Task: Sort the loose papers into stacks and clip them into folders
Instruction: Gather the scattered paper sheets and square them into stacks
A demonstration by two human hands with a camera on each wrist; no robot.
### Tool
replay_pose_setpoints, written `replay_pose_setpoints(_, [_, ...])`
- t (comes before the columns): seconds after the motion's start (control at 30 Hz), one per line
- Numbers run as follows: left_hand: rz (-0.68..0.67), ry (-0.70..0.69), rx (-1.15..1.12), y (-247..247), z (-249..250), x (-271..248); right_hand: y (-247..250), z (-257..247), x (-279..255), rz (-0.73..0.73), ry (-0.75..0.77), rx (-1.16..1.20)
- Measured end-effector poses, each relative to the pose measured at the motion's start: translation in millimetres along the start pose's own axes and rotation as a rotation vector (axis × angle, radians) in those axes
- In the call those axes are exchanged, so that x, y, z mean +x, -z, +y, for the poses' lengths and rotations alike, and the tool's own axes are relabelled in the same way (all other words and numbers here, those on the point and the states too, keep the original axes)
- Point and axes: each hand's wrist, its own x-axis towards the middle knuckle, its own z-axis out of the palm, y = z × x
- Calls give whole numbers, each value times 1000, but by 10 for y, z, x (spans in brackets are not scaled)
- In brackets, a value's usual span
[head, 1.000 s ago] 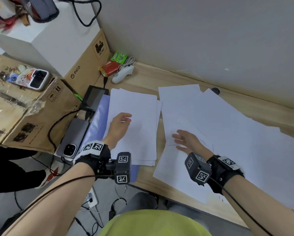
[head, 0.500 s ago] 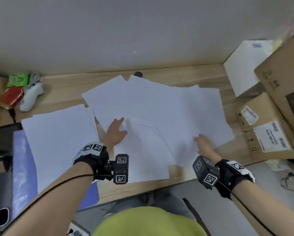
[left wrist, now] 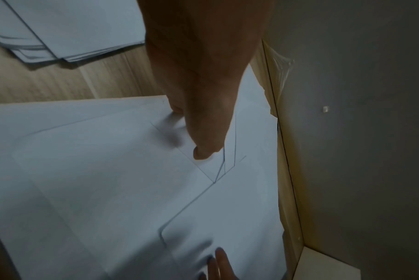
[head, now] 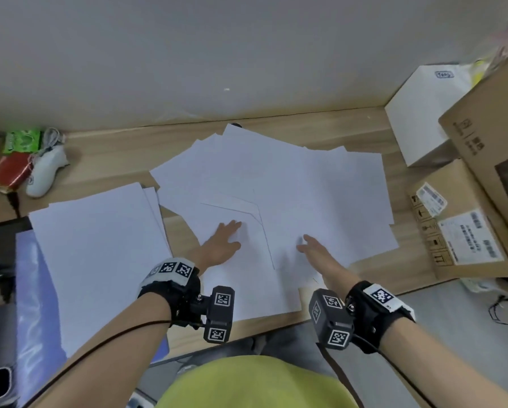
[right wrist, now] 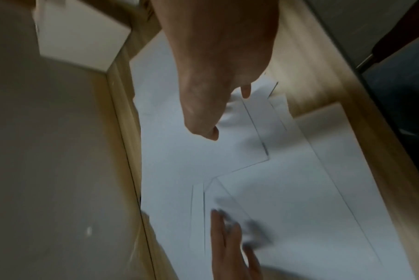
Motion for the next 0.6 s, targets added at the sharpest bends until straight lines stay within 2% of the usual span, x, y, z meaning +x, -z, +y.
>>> replay_pose_setpoints(0.13, [35, 15, -269, 5, -29, -89, -341, -193, 2, -168, 41, -121])
replay_pose_setpoints(0.23, [89, 25, -287, 81, 43, -104, -419, -267, 0, -283, 46, -64])
replay_pose_setpoints(0.3, [150, 27, -306, 197, 111, -79, -332, -296, 55, -286, 63, -20])
replay_pose_setpoints(0.4, [296, 25, -322, 409, 140, 11, 22, -251, 202, -165, 90, 39])
replay_pose_setpoints(0.47, [378, 37, -278, 516, 90, 89, 358, -157, 292, -6, 85, 59])
replay_pose_setpoints(0.53, [408, 81, -274, 546, 2, 173, 687, -35, 348, 200, 36, 4])
replay_pose_setpoints(0.6, [363, 147, -223, 473, -60, 228, 902, 90, 395, 346, -44, -73])
